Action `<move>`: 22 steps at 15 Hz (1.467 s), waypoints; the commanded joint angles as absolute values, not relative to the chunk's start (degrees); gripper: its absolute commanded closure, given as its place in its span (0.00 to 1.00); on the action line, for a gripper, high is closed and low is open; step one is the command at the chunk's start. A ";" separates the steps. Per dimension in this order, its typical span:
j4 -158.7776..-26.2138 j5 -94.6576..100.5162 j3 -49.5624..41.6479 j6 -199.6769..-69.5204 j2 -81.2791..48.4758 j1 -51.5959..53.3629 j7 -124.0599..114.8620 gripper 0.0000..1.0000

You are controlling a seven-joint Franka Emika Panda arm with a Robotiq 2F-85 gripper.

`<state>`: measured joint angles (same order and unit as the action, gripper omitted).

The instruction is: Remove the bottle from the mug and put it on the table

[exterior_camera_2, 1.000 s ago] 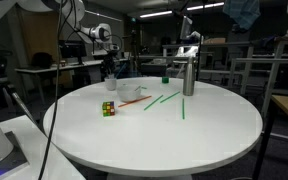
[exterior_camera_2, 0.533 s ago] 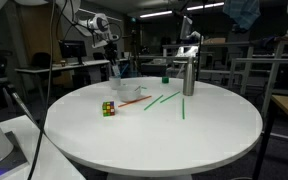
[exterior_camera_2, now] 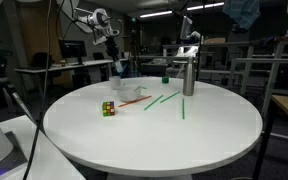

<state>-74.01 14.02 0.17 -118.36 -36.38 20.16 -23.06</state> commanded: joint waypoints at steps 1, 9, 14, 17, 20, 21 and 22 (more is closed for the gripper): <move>-76.63 10.67 0.96 -116.65 -33.12 19.26 -25.59 0.93; -81.47 1.51 1.32 -114.33 -29.23 18.32 -32.91 0.93; -86.11 -0.55 1.53 -111.80 -26.84 18.15 -36.60 0.93; -89.35 -1.16 1.74 -111.85 -25.41 18.07 -38.52 0.93; -92.52 -1.55 1.94 -112.84 -23.94 18.08 -40.00 0.93; -93.89 -1.68 2.05 -113.61 -23.34 18.11 -40.40 0.93; -95.08 -1.69 2.18 -114.47 -22.92 18.15 -40.77 0.93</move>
<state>-89.26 -0.60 0.79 -112.84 -27.21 19.20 -38.67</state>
